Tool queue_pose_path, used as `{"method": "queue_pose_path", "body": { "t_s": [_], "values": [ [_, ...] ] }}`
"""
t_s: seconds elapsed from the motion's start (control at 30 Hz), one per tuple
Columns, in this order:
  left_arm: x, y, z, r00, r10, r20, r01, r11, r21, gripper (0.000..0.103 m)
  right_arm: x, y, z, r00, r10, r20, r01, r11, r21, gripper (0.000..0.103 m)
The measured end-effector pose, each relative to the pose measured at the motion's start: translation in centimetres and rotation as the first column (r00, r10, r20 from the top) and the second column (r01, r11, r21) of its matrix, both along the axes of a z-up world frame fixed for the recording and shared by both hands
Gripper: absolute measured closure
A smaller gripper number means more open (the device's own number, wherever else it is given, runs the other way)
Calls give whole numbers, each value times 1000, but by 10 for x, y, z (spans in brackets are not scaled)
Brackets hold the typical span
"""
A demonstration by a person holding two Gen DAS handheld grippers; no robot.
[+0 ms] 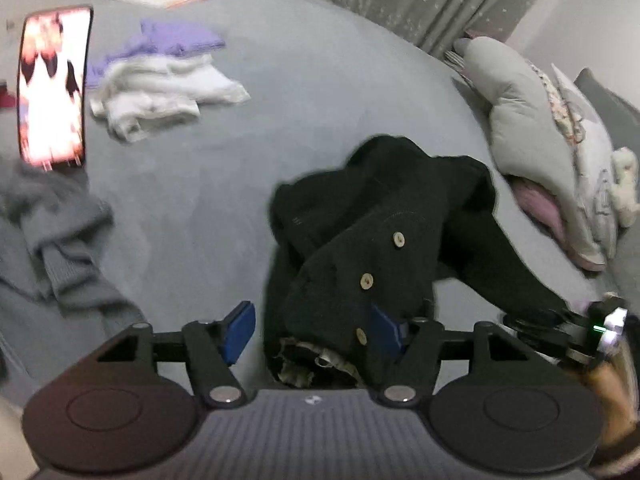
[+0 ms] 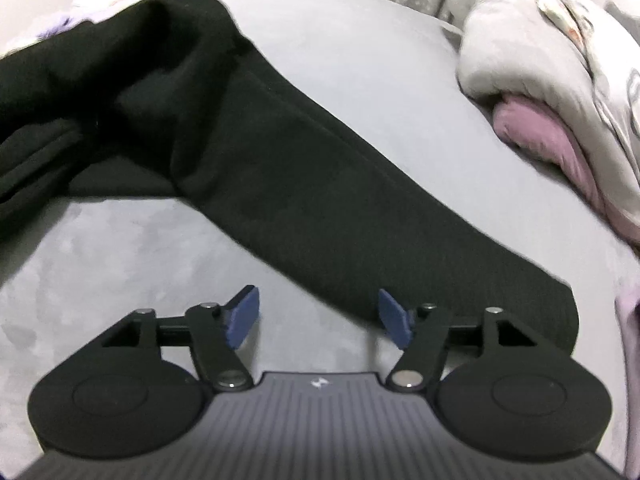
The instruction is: Fold clothes
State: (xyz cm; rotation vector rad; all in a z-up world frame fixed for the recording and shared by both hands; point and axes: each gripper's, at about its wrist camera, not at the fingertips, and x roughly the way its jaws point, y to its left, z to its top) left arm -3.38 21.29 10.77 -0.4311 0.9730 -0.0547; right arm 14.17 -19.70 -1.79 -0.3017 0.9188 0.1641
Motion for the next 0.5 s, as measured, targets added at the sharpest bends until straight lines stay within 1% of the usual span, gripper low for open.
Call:
{"method": "queue_pose_path", "body": {
  "t_s": [0.03, 0.1, 0.13, 0.17, 0.2, 0.23, 0.3, 0.33, 0.37, 0.43, 0.5],
  "values": [
    [-3, -2, -2, 1000, -21, -17, 20, 1000, -6, 23, 4, 2, -1, 1000, 8, 1, -8, 1000, -13, 34],
    [-3, -13, -6, 995, -80, -52, 80, 997, 14, 22, 12, 3, -5, 1000, 14, 21, -14, 999, -31, 36],
    [-1, -23, -9, 990, -117, -76, 120, 992, 41, 23, 14, 4, -8, 999, 18, 38, -16, 999, -41, 36],
    [-2, -27, -10, 989, -124, -76, 129, 990, 63, 23, 17, 4, -13, 999, 19, 48, -17, 998, -53, 39],
    [-3, -30, -9, 991, -116, -61, 122, 988, 98, 23, 20, 3, -17, 998, 19, 57, -16, 998, -54, 44],
    [-2, -31, -7, 994, -100, -34, 103, 985, 137, 22, 22, 1, -17, 998, 14, 63, -11, 999, -48, 51],
    [2, -24, -2, 997, -71, 5, 69, 984, 162, 22, 26, -1, -15, 997, -1, 71, 4, 999, -36, 86],
    [6, -21, -1, 998, -66, 6, 64, 986, 157, 22, 28, -7, -7, 996, -25, 82, 26, 999, -19, 92],
    [11, -17, 0, 998, -60, 6, 58, 987, 152, 22, 29, -11, -1, 995, -41, 92, 42, 999, -7, 95],
    [28, -9, -2, 998, -66, 0, 65, 989, 132, 22, 31, -19, 13, 989, -70, 127, 70, 998, 4, 96],
    [57, -4, -13, 996, -83, -24, 86, 989, 123, 22, 34, -24, 26, 983, -98, 158, 100, 995, -4, 96]
  ]
}}
